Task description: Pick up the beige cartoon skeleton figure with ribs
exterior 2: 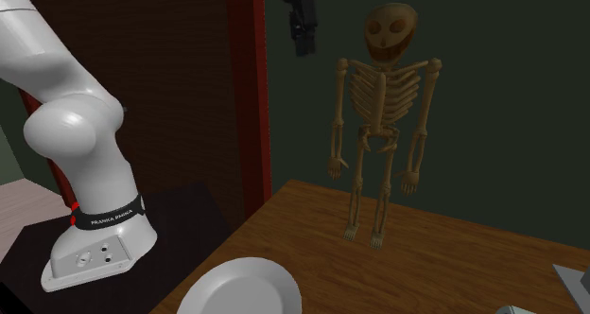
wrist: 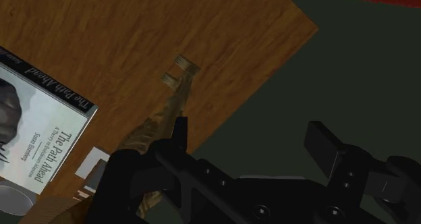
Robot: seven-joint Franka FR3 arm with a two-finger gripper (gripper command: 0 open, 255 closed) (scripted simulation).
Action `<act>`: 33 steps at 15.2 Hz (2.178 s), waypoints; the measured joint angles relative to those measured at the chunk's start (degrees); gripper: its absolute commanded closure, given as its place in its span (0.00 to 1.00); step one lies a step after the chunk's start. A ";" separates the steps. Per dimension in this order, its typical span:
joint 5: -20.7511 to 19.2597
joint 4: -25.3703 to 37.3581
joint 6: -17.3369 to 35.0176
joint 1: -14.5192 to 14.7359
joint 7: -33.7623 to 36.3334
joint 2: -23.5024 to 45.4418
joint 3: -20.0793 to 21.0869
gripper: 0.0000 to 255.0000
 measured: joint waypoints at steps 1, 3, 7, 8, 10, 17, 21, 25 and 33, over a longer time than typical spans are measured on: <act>-0.26 1.25 -0.29 -0.55 0.60 1.00 -0.40 0.00; -0.66 4.13 0.05 -1.74 1.33 4.21 -1.66 0.00; -1.19 8.78 0.11 -3.90 2.43 8.99 -4.00 0.00; -1.20 9.01 0.43 -4.02 2.64 9.54 -4.14 0.00; -1.30 7.90 1.63 -4.21 2.76 9.62 -4.36 0.00; -1.57 3.41 5.77 -4.37 3.21 9.28 -4.56 1.00; -1.57 3.29 5.91 -4.39 3.20 9.23 -4.59 1.00; -1.56 3.31 5.94 -4.39 3.18 9.24 -4.59 1.00; -1.26 8.29 1.41 -4.27 2.67 9.96 -4.46 1.00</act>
